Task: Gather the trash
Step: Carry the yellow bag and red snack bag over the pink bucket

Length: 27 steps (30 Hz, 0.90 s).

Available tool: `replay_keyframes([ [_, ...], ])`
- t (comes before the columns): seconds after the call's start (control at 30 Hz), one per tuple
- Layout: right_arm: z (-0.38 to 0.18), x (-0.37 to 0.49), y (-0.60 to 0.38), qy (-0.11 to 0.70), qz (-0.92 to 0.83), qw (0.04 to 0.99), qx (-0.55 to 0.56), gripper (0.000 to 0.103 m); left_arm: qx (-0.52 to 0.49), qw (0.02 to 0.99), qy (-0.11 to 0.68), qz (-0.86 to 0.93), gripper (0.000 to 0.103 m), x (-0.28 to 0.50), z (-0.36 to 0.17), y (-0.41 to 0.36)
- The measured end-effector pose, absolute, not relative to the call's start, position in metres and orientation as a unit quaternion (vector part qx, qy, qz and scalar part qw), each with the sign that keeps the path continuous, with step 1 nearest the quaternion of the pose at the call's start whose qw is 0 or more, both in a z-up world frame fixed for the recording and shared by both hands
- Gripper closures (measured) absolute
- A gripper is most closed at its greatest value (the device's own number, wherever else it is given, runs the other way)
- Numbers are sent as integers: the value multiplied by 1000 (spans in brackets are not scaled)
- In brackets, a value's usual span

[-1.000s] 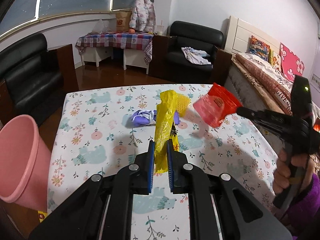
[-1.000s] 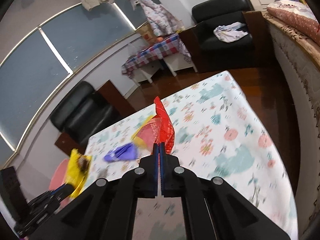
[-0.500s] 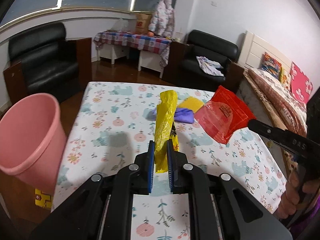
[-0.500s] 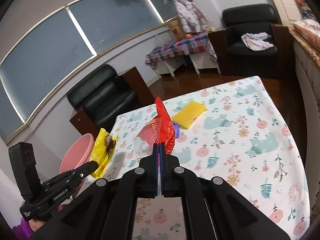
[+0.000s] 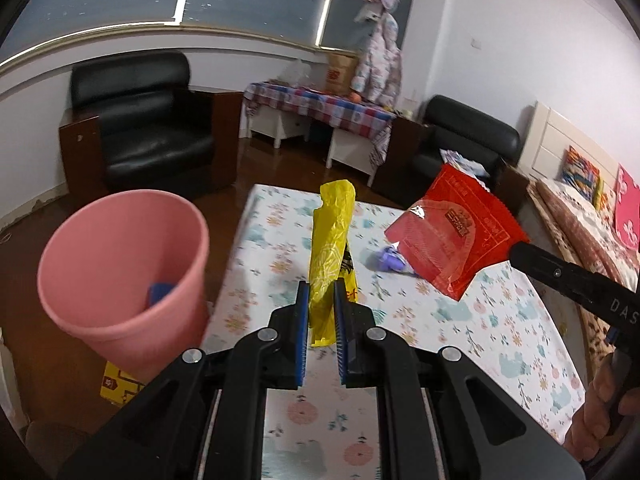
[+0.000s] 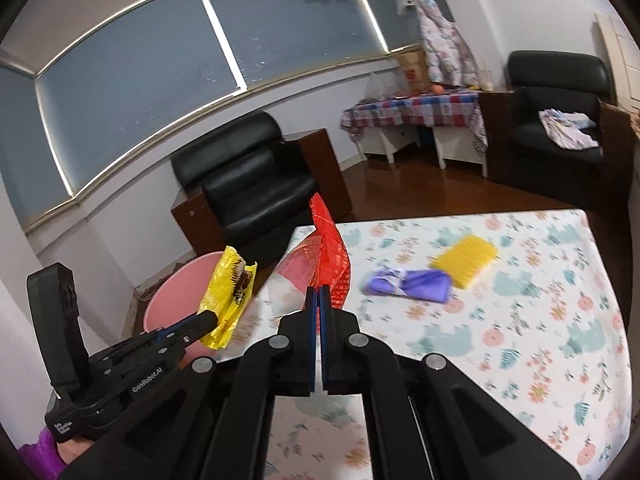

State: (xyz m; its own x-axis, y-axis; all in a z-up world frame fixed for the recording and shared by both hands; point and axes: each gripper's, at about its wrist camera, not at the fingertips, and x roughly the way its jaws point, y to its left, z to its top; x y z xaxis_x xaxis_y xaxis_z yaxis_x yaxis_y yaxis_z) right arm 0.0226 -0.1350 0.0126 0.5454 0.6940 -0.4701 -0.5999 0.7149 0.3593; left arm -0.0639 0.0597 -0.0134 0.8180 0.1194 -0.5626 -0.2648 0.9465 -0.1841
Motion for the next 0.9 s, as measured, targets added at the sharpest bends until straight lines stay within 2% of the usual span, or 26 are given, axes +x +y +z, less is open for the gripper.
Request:
replay_keyframes([
  [0.43,32,17,-75,294,414,860,52,102,-152,944,238,170,92,-90,1,104],
  [0.9,35,6,10,290,455,842,3,102,-160,926,207,271,92,-112,-8,158],
])
